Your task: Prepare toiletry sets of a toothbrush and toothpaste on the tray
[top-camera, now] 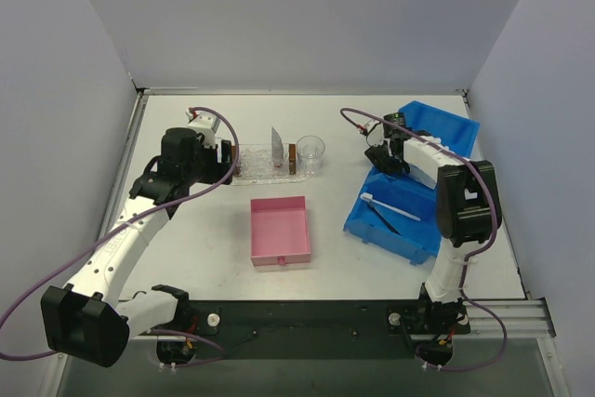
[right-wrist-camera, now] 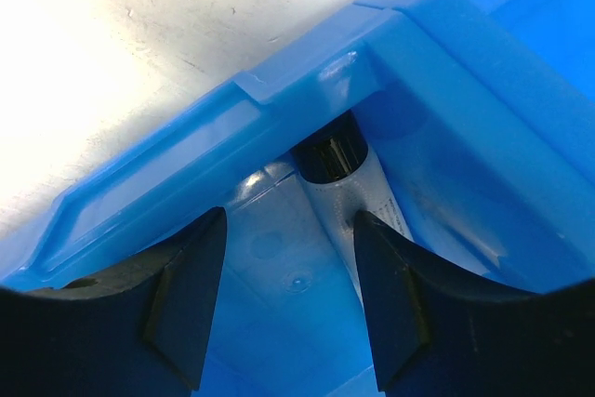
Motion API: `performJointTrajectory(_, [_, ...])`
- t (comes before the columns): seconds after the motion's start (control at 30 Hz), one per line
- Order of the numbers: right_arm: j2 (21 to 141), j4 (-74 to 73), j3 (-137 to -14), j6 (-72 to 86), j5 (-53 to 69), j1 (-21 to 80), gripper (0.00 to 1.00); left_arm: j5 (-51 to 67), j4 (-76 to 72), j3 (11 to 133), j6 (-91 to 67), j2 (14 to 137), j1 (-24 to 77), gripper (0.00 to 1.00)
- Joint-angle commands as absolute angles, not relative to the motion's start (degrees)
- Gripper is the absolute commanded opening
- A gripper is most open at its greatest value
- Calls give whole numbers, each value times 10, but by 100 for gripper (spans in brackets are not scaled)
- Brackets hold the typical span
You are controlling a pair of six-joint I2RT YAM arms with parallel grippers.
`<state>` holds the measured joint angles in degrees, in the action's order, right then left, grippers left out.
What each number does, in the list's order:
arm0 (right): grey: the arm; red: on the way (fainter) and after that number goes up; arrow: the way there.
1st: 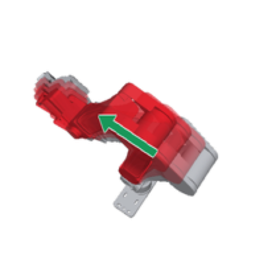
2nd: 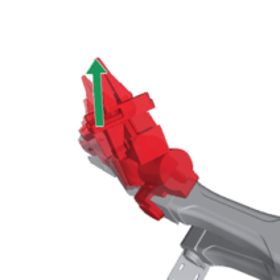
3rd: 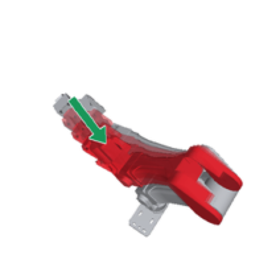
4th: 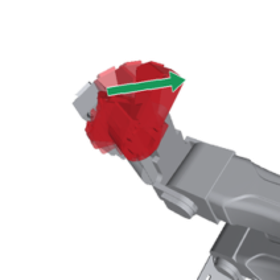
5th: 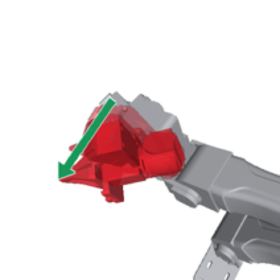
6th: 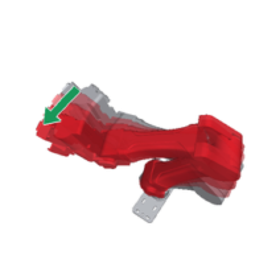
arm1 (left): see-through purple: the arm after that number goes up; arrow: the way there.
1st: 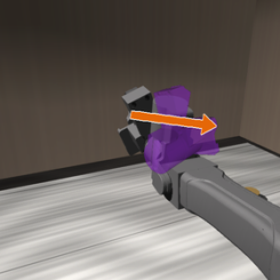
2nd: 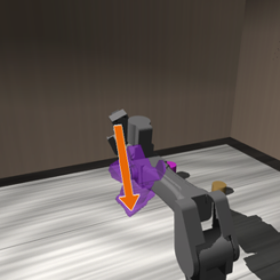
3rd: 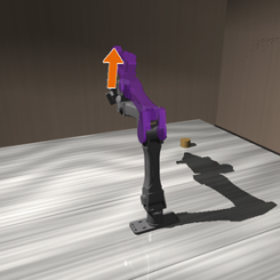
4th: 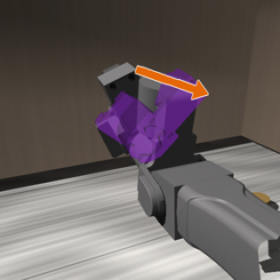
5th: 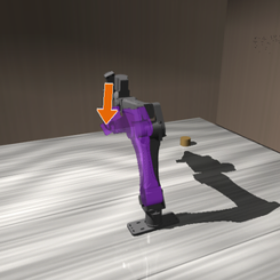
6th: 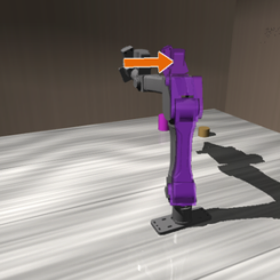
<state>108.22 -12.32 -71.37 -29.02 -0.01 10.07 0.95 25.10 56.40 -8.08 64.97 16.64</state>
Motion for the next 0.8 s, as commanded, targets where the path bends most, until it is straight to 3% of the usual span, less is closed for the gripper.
performJointTrajectory(0.0, [1064,-123,-716,-322,-30,105,52,27,232,581,-77,644,162,79])
performJointTrajectory(0.57, [1131,-120,-759,-350,-42,102,52,20,235,580,-72,635,162,79])
performJointTrajectory(0.63, [1138,-124,-762,-345,-35,99,49,18,236,581,-73,635,161,79])
performJointTrajectory(0.77, [1140,-125,-752,-338,-35,99,27,15,237,582,-73,635,161,79])
